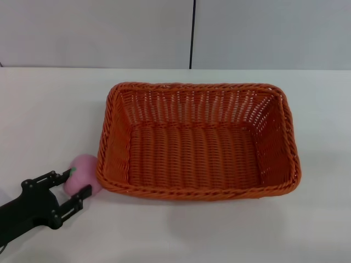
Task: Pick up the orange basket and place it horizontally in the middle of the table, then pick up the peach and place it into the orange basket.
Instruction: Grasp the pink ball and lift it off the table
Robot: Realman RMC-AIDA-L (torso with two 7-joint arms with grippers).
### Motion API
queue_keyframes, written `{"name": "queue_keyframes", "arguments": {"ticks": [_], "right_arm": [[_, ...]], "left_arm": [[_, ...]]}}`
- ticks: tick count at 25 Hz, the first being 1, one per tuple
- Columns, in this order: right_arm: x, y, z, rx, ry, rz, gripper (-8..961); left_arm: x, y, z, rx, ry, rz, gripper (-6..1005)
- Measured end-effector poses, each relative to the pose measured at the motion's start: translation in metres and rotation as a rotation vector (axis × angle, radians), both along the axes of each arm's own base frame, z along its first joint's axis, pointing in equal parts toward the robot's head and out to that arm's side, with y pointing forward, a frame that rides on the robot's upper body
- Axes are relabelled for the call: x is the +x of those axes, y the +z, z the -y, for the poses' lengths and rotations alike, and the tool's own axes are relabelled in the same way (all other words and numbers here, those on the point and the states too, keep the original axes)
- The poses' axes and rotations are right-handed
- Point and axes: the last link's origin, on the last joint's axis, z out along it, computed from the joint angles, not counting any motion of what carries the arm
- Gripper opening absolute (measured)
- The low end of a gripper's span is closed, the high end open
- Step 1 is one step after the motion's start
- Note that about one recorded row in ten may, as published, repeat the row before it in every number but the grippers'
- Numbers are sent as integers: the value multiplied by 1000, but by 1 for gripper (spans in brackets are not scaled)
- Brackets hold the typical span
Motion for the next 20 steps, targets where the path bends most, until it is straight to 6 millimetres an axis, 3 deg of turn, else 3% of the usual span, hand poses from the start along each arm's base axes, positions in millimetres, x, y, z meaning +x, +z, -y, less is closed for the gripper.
{"name": "queue_keyframes", "arguments": {"ticks": [11,20], "right_arm": [[1,0,1,2,-10,-3,511],[1,-1,2,2,-11,-9,512]], "left_arm": [[1,-2,-1,47,-24,-27,411],[-15,43,-8,319,88,42,294]]}}
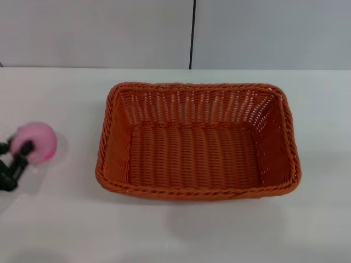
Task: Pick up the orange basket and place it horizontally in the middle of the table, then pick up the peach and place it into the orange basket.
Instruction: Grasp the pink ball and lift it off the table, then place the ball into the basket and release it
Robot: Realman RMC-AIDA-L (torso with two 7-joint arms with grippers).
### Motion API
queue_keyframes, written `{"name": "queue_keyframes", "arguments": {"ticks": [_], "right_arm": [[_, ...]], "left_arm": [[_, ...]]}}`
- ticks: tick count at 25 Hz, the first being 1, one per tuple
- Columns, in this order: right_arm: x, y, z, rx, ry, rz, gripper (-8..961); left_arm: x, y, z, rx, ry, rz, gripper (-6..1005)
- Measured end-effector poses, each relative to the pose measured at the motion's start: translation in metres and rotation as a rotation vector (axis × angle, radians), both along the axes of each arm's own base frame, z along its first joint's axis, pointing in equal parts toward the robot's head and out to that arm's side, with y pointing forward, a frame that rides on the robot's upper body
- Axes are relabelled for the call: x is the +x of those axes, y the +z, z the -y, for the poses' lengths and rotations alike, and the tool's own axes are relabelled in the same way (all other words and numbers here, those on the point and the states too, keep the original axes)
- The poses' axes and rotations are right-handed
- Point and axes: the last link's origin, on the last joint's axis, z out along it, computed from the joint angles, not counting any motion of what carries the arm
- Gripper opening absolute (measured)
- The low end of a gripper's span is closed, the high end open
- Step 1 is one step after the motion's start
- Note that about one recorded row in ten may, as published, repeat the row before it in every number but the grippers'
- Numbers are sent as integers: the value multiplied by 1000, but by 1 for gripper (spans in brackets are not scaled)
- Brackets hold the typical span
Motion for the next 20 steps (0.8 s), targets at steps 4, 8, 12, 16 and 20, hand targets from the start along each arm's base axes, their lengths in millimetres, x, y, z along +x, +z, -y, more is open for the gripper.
{"name": "queue_keyframes", "arguments": {"ticks": [4,8,12,16,20], "right_arm": [[-2,0,0,0,13,-5,513],[-3,0,0,1,20,-7,511],[-5,-1,0,1,33,-11,512],[-8,-3,-3,-7,49,-15,512],[-11,-8,-4,-9,72,-40,513]], "left_arm": [[11,12,-4,46,-74,32,267],[30,16,-11,47,-194,72,245],[55,14,-21,26,-331,122,225],[82,-1,-36,-43,-451,180,195],[103,-27,-53,-156,-497,209,159]]}}
